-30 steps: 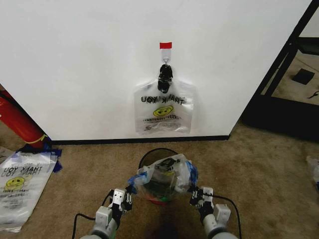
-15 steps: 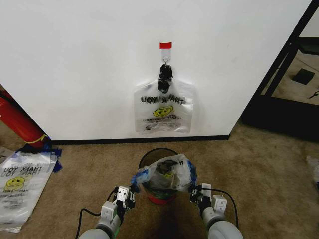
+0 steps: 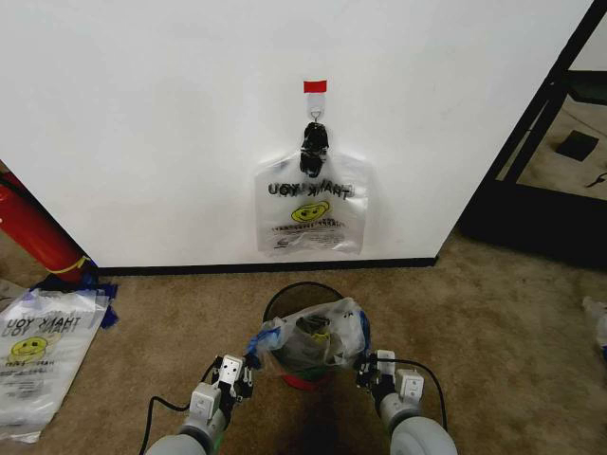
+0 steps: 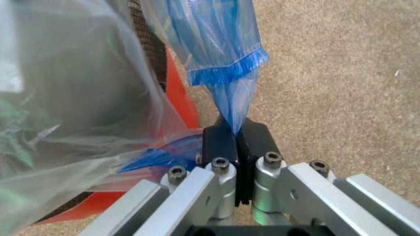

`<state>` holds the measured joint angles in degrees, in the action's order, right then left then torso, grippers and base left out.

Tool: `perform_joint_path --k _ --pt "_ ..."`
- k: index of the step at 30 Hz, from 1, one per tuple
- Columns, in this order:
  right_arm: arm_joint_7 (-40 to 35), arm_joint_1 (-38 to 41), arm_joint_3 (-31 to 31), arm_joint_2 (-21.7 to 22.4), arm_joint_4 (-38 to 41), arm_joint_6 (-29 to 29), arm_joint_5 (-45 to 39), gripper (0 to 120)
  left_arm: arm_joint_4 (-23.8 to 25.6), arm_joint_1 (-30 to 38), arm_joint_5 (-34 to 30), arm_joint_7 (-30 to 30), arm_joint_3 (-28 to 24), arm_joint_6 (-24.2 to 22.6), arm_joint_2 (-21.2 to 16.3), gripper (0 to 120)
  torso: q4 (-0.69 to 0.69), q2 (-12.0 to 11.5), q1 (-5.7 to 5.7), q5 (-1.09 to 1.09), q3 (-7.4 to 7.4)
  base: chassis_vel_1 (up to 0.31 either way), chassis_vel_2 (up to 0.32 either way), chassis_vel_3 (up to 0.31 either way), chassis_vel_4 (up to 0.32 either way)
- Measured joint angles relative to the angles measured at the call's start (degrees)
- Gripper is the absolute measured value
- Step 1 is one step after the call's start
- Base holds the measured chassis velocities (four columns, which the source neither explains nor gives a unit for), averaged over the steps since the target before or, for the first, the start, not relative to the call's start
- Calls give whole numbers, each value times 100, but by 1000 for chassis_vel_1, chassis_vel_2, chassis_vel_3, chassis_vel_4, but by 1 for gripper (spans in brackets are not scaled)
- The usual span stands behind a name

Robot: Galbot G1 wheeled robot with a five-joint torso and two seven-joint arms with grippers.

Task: Pick up the garbage bag from the wall and place it over the trash bin.

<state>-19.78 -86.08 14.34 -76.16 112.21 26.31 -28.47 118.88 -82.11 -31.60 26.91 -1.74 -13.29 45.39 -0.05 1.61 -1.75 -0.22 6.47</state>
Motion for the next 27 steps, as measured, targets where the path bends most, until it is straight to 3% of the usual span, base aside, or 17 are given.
perform_joint_path --k 22,27 --pt "-84 306 -19 -13 -224 -90 -86 0 -160 90 190 37 -81 120 130 0 0 0 0 0 0 0 0 0 0" --pt "29 12 5 74 -5 -273 -11 19 165 -220 308 188 61 0 123 20 -1 0 0 0 0 0 0 0 0"
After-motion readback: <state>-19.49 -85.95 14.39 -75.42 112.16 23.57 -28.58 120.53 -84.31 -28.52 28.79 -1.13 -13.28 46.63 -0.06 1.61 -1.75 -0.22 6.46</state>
